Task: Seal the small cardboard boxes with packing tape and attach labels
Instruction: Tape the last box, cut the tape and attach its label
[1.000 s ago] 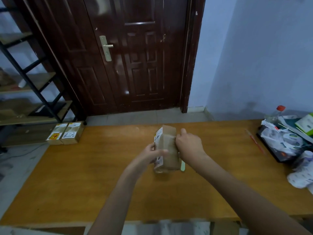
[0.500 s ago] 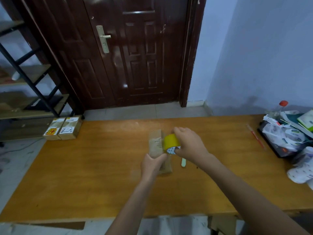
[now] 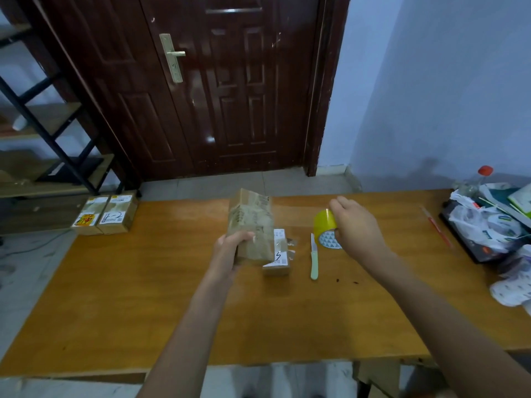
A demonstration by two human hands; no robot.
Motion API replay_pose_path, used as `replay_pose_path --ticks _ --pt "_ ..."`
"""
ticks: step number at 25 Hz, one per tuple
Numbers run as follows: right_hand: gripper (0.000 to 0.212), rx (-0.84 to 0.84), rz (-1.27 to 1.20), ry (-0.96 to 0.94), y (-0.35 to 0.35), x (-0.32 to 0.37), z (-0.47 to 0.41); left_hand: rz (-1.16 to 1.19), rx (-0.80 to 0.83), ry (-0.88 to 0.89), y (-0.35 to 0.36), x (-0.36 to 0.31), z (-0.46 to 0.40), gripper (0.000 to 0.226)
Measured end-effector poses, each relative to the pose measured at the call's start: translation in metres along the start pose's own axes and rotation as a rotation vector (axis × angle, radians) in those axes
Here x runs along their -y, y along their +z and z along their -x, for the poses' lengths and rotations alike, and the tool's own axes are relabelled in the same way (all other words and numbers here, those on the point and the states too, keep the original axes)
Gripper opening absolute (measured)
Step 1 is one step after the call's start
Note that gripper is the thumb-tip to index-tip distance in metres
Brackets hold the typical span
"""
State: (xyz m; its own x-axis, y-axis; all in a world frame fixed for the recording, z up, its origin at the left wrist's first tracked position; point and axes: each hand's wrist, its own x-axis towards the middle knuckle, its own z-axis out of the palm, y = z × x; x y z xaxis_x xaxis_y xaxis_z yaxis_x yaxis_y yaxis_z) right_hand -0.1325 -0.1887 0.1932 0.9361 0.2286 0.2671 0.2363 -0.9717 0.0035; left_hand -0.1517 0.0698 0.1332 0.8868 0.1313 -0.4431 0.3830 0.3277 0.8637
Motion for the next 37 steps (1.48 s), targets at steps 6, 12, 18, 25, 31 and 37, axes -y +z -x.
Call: replay_pose_path --ticks 6,12,18,25,31,37 --pt "0.036 0.046 -0.001 -0.032 0.010 0.004 -0.006 0.158 0.200 -0.016 0.000 0.003 0.004 0.070" --pt "0.032 0.074 -0.065 -0.042 0.015 0.018 -0.005 0.433 0.382 -0.024 -0.002 0.003 0.009 0.040" --pt "0.035 0.074 -0.079 -0.068 0.013 0.038 -0.012 0.593 0.536 -0.008 0.010 -0.001 0.021 0.057" --pt "0.036 0.111 -0.019 -0.125 0.007 0.058 -0.022 0.633 0.784 -0.072 0.022 -0.003 0.020 0.063" --pt "0.039 0.116 -0.018 -0.016 0.002 0.064 -0.014 0.398 0.599 -0.131 0.026 -0.006 0.013 0.039" --pt "0.031 0.171 0.059 0.031 0.000 0.069 -0.005 -0.458 0.122 0.115 0.030 0.001 0.014 0.018"
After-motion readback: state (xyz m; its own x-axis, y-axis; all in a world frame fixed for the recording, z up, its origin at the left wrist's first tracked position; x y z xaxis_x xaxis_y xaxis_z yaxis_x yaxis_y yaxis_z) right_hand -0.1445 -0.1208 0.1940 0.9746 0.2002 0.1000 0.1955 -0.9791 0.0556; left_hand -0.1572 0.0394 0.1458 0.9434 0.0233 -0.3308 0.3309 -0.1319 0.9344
